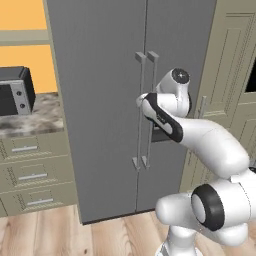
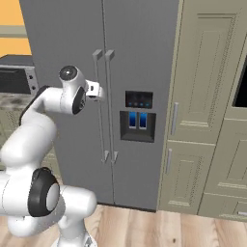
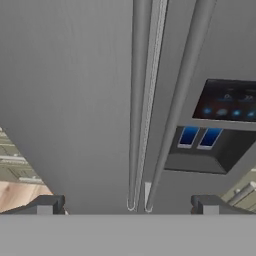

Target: Retrieve the fish from the fridge and place it on the saucepan with marinade on the stove.

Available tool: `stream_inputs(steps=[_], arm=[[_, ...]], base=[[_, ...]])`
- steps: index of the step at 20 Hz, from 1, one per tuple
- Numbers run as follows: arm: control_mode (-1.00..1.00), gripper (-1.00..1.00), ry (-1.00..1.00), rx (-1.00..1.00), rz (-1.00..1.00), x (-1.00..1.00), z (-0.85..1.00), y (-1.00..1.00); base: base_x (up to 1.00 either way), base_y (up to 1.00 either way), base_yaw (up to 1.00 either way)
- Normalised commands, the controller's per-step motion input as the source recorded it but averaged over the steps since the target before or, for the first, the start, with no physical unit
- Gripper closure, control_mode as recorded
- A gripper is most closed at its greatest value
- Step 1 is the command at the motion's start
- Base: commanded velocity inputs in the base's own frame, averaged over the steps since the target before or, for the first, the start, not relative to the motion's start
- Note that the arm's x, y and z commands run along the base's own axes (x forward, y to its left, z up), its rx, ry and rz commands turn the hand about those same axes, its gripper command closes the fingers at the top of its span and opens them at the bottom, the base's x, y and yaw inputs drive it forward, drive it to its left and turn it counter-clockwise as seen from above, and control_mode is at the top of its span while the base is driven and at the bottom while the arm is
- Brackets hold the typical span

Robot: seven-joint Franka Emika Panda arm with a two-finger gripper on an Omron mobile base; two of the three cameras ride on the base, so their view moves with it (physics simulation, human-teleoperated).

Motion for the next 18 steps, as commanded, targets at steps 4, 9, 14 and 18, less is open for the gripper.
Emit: stream_inputs(steps=[4, 9, 14, 18], arm=[[-1.00, -1.00, 0.00, 0.00, 0.00, 0.75, -0.03, 0.00], [-1.00, -1.00, 0.00, 0.00, 0.00, 0.78, -0.10, 0.00], [-1.00, -1.00, 0.00, 0.00, 0.00, 0.79, -0.17, 0.00], [-1.00, -1.00, 0.00, 0.00, 0.00, 0.80, -0.19, 0.00]], base=[[0.00, 0.00, 0.00], [0.00, 0.00, 0.00], [0.00, 0.00, 0.00], [0.00, 0.00, 0.00]])
